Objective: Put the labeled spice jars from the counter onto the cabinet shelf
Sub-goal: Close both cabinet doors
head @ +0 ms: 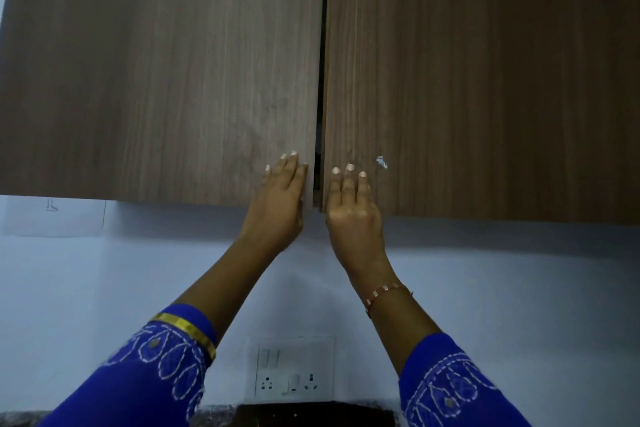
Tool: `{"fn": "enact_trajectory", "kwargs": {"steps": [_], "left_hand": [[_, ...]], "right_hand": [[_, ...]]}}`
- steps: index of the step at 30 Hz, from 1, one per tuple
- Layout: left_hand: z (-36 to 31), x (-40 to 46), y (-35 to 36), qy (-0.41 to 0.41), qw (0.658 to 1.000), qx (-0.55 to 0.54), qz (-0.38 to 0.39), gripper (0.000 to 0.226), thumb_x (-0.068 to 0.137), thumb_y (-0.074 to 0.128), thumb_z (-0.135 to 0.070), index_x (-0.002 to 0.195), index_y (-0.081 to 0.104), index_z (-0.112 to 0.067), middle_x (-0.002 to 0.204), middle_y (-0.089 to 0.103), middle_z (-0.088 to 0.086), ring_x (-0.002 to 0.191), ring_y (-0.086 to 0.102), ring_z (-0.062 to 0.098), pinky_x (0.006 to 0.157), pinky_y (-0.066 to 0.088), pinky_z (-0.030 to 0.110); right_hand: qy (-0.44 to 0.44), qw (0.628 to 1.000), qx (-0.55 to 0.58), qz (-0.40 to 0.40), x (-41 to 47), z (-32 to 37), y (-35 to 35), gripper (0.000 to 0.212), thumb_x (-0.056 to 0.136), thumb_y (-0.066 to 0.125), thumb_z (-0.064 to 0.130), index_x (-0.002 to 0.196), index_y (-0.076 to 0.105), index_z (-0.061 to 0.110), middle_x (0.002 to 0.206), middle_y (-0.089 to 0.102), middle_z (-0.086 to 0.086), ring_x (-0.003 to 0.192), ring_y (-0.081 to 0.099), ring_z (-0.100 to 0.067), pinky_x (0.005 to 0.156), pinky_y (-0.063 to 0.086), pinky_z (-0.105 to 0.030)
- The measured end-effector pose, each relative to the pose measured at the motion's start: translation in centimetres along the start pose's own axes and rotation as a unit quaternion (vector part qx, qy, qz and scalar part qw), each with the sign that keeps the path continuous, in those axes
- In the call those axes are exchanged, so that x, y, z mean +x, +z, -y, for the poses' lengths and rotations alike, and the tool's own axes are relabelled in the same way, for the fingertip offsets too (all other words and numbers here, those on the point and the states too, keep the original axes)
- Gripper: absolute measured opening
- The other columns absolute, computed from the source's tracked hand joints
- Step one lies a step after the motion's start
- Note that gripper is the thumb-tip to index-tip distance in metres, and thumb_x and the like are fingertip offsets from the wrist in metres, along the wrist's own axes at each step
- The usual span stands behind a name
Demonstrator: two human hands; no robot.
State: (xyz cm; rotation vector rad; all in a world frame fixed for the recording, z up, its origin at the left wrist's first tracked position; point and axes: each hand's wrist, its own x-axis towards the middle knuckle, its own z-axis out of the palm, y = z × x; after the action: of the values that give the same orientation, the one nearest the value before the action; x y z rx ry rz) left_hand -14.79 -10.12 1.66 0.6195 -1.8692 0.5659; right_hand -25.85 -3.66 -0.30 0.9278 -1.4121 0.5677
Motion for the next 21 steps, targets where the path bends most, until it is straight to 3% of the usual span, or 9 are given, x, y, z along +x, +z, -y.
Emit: {"fn": "enact_trajectory", "kwargs": {"steps": [4,9,16,21], "left_hand": [[1.1,-1.2,1.5,0.024,0.998,0.058,0.025,0.061,0.094,0.04,-0.013,0.146,0.009,-0.007,0.156,0.003,0.016,0.145,-0.001,0.029,0.115,-0.006,0.037],[1.4,-1.2,2.1,0.042,0.997,0.059,0.024,0.061,0.094,0.041,-0.02,0.146,0.011,-0.006,0.156,0.004,0.018,0.145,0.0,0.031,0.115,-0.006,0.04],[1.6,-1.5,2.6,0.044,0.996,0.077,0.034,0.065,0.096,0.034,-0.027,0.145,-0.006,-0.011,0.156,-0.007,0.015,0.145,-0.01,0.028,0.113,-0.013,0.038],[1.5,-1.5,2.6,0.042,0.995,0.085,0.037,0.067,0.095,0.035,-0.028,0.145,-0.007,-0.01,0.156,-0.009,0.016,0.144,-0.012,0.029,0.113,-0.014,0.039]], "right_hand": [[-0.011,0.999,-0.03,0.003,0.1,0.4,0.8,0.061,0.064,0.084,0.025,0.119,0.064,0.008,0.115,0.068,-0.016,0.104,0.068,-0.027,0.081,0.058,-0.028],[-0.022,0.998,-0.059,-0.005,0.2,0.7,1.7,0.057,0.068,0.081,0.026,0.12,0.063,0.01,0.116,0.068,-0.015,0.104,0.067,-0.026,0.081,0.058,-0.028],[-0.021,0.997,-0.068,0.017,0.3,1.0,2.2,0.064,0.067,0.081,0.028,0.124,0.06,0.009,0.12,0.065,-0.015,0.108,0.065,-0.027,0.083,0.058,-0.028],[-0.022,0.997,-0.073,0.033,0.2,1.1,2.3,0.062,0.072,0.077,0.028,0.127,0.057,0.007,0.123,0.063,-0.017,0.111,0.064,-0.028,0.086,0.057,-0.03]]}}
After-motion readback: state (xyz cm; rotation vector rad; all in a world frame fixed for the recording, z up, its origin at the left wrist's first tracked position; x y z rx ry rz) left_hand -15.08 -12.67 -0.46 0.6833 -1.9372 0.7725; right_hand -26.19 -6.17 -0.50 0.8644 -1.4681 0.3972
